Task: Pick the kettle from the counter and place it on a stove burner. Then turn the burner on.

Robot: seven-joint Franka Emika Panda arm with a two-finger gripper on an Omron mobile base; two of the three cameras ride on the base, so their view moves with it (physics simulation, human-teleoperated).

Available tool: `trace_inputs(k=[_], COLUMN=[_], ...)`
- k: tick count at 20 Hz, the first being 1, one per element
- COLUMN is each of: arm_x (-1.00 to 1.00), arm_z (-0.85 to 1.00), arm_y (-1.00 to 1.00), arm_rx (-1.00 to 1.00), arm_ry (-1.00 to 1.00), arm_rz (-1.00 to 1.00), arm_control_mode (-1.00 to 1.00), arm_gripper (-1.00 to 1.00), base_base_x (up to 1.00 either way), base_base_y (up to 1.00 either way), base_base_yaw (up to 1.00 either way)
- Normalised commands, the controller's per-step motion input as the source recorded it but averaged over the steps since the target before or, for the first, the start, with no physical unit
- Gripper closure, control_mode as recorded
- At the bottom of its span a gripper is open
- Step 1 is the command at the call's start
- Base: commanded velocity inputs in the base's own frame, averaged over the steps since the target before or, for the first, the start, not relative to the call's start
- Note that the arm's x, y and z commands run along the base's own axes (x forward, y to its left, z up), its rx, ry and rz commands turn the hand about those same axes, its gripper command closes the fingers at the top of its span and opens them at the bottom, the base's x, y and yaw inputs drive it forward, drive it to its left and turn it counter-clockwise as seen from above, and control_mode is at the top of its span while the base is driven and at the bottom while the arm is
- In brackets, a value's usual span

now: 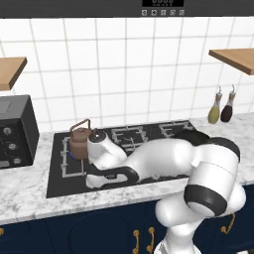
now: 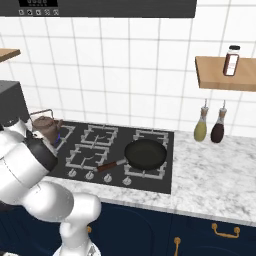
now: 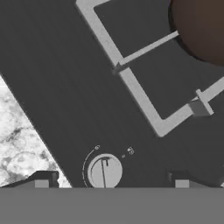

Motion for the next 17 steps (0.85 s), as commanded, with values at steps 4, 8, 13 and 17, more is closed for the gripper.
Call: trace_inputs(k=[4,8,13,17], arm_x=[-0.31,-1.0,-1.0,-1.0], arm_z=[1.0,0.77,0.3,0.0], arm_y=[-0.3,-1.0,-1.0,-1.0], arm_rx=[0.02,0.19,0.3,0.27], arm_ry=[-0.23,-0.36,-0.31,-0.38], arm_rz=[0.0,0.01,0.04,0.0], arm_control_mode=[-1.0,-1.0,-1.0,-1.0], arm_gripper=[-1.0,-1.0,-1.0,-1.0], base_base_x=[0.0,0.0,0.0,0.0], base_base_y=[0.0,0.0,0.0,0.0], base_base_yaw=[0.0,0.0,0.0,0.0])
